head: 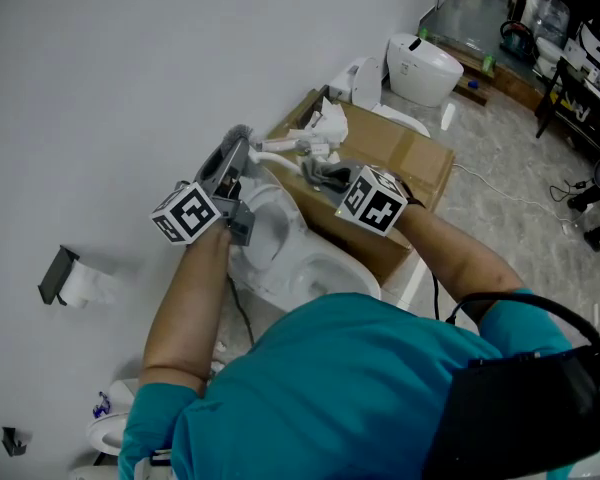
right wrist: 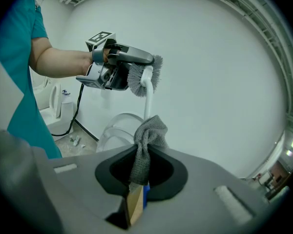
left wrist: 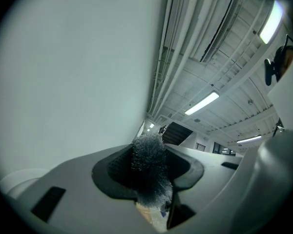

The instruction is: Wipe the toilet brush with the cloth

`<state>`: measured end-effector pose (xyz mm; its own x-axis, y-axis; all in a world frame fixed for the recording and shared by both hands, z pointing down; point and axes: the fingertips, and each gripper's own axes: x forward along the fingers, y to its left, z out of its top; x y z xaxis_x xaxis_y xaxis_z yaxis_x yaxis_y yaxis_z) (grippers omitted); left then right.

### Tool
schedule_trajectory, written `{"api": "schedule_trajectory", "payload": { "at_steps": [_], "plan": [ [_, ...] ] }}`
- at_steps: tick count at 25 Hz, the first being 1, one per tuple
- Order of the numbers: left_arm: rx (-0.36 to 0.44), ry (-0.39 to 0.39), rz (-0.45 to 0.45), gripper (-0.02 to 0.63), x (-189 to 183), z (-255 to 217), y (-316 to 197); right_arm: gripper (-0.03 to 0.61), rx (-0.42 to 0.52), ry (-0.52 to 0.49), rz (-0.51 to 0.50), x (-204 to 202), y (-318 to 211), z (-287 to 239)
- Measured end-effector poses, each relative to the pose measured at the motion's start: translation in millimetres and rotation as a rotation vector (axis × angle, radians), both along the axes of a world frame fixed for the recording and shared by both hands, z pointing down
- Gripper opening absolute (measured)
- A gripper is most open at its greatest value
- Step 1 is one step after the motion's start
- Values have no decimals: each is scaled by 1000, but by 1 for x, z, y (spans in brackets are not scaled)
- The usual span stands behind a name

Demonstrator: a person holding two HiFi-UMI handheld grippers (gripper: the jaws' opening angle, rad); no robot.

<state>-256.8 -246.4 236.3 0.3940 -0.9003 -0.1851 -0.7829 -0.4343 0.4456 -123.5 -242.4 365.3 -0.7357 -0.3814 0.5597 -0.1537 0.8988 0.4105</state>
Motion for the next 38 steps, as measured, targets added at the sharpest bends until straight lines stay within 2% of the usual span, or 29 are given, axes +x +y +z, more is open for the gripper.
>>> {"api": "schedule_trajectory", "payload": {
  "at_steps": [38],
  "plan": [
    [57,43,-2,163,-4,-17,3,21,-83,-7,83,32,-10,20]
  ]
}}
